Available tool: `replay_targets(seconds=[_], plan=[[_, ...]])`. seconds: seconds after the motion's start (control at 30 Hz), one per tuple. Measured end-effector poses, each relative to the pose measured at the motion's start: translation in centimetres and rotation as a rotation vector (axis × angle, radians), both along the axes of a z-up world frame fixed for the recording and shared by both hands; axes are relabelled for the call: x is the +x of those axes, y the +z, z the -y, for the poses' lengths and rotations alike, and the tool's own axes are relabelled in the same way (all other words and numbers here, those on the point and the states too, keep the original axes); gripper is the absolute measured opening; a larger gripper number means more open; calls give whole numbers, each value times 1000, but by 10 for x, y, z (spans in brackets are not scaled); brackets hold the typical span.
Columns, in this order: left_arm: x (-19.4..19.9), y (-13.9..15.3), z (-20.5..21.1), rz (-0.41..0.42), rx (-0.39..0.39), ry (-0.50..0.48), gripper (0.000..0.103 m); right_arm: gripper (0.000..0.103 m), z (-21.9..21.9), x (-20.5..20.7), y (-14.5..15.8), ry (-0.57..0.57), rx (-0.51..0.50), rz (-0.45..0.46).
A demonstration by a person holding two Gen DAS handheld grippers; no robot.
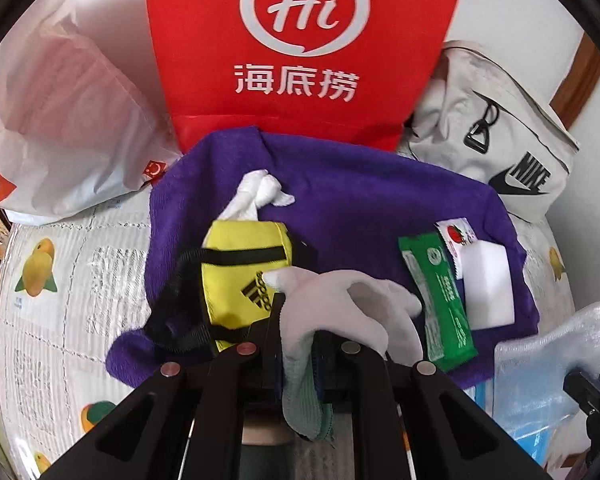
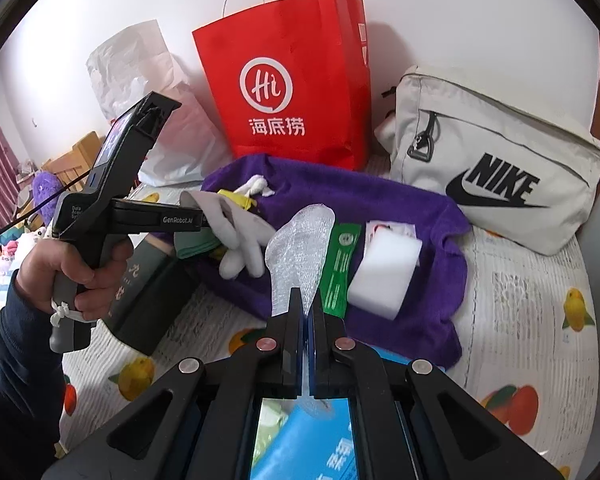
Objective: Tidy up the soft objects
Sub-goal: 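Carry the glove in the left gripper while the right carries the plastic bag over the towel, then release the glove with the left gripper while the right releases the plastic bag onto the towel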
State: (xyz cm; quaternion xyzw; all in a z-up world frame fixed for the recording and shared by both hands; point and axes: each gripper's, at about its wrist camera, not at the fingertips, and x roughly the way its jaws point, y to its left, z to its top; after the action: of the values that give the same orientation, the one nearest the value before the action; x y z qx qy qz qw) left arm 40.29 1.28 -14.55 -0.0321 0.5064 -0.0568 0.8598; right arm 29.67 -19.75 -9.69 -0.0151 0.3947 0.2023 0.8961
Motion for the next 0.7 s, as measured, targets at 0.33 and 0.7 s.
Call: replay_targets(seconds=[0.33,0.7], plan=[[14,-2,-15,8,-39,21,11,2,-8,39,0,-24,16,-10],[29,7,-29,50,-123,15,11,2,-26,87,1,-50,9,-17]])
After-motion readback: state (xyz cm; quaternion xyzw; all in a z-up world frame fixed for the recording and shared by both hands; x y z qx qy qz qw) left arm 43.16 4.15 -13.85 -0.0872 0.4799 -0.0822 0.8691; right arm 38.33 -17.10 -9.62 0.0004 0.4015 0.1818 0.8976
